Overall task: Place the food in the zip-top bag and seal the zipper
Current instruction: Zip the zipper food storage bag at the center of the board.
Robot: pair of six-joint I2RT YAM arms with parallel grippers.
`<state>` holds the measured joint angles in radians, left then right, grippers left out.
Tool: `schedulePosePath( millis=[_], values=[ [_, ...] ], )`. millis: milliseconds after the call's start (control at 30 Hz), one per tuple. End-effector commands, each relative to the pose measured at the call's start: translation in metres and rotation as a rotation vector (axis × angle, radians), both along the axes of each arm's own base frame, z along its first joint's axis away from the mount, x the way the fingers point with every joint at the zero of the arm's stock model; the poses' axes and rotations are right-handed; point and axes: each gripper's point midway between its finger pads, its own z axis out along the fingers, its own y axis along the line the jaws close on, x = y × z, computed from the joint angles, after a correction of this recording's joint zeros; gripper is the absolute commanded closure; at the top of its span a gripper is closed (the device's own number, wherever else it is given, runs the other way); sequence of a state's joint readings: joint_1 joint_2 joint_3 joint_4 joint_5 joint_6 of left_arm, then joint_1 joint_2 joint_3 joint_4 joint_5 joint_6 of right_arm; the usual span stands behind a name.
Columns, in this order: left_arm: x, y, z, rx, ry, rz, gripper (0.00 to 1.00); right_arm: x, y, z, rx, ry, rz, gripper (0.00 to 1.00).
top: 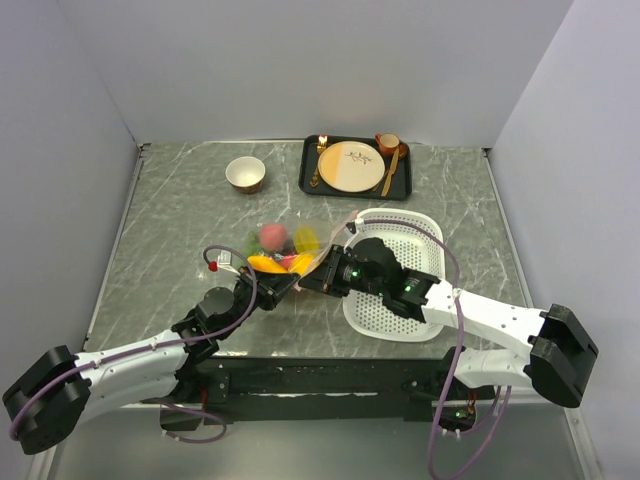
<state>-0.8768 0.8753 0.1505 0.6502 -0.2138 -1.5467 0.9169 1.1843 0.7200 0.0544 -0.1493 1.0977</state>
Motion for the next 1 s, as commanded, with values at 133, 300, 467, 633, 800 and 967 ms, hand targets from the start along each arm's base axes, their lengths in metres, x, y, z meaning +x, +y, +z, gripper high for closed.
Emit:
schedulePosePath(
  millis=[133,300,467,633,800,967],
  values=[
    [-0.004,-0.002,0.014,-0.052,-0.037,-0.021,0.99,0.011,-0.002,0.037,0.064,-0.086,-0.055,0.91],
    [-0.009,0.000,0.008,-0.059,-0.027,-0.031,0.99,0.019,-0.008,0.042,0.075,-0.098,-0.101,0.91],
    [-0.012,0.002,0.005,-0.070,-0.021,-0.038,0.99,0.025,-0.015,0.044,0.097,-0.100,-0.136,0.91],
    [-0.013,0.001,0.005,-0.069,-0.028,-0.048,0.99,0.032,-0.021,0.042,0.092,-0.093,-0.156,0.90],
    [-0.016,0.002,0.000,-0.070,-0.021,-0.054,0.99,0.037,-0.026,0.040,0.108,-0.082,-0.169,0.90],
    [-0.017,0.005,-0.003,-0.074,-0.014,-0.052,0.99,0.042,-0.032,0.037,0.094,-0.078,-0.189,0.89]
  ],
)
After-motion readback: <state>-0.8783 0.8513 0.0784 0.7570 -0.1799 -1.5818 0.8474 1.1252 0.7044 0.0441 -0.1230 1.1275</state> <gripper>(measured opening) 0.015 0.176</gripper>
